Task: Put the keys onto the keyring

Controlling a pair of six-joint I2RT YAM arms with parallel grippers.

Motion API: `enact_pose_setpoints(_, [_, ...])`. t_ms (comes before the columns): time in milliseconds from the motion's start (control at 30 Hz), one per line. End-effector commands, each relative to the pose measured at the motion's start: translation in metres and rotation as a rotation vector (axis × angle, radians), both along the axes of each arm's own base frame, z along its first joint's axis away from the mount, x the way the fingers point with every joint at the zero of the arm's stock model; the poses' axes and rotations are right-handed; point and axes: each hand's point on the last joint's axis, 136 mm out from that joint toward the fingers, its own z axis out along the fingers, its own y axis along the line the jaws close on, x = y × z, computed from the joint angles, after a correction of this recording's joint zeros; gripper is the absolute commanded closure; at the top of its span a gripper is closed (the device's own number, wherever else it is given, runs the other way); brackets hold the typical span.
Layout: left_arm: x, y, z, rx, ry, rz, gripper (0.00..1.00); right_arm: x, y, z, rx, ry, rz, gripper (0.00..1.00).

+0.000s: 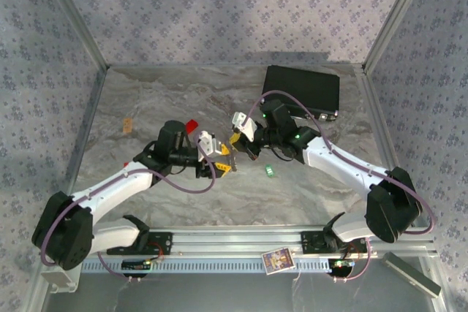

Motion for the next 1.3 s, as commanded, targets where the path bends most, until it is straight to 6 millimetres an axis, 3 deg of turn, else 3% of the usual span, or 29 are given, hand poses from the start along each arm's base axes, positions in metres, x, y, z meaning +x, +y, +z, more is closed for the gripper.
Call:
enact_pose_setpoints(0, [0.014,0.011,0.006,0.004,-0.012,0.138,0.42,0.007,0.002,0.008,0.016,-0.02,-0.032,1.0])
enact_pose_setpoints(233, [0.04,0.044,-0.003,0.02,0.075,0.466,0.39,0.011,0.004,0.011,0.035,0.009,-0.059,1.0])
enact_pose_setpoints(500, [0.02,0.017,-0.016,-0.042,0.214,0.408,0.27,0.027,-0.001,0.02,0.057,0.121,-0.244,1.0])
enact_pose_setpoints(700, [0.026,0.008,-0.016,-0.053,0.217,0.493,0.15,0.043,-0.011,0.027,0.086,0.219,-0.49,1.0])
enact_pose_setpoints(867, [0.038,0.013,-0.019,-0.05,0.17,0.611,0.09,0.044,-0.004,0.038,0.135,0.263,-0.585,1.0])
enact_pose_setpoints(933, [0.045,0.017,-0.02,-0.058,0.151,0.659,0.1,0.044,0.0,0.036,0.145,0.299,-0.613,1.0])
enact_pose_setpoints(967, [0.048,0.018,-0.021,-0.061,0.145,0.674,0.1,0.047,0.004,0.05,0.179,0.298,-0.615,1.0])
enact_pose_setpoints(1067, [0.059,0.021,-0.021,-0.07,0.104,0.727,0.15,0.047,0.012,0.053,0.196,0.339,-0.626,1.0])
enact_pose_setpoints(1267, [0.078,0.03,-0.018,-0.117,0.028,0.825,0.36,0.043,0.02,0.054,0.185,0.349,-0.612,1.0])
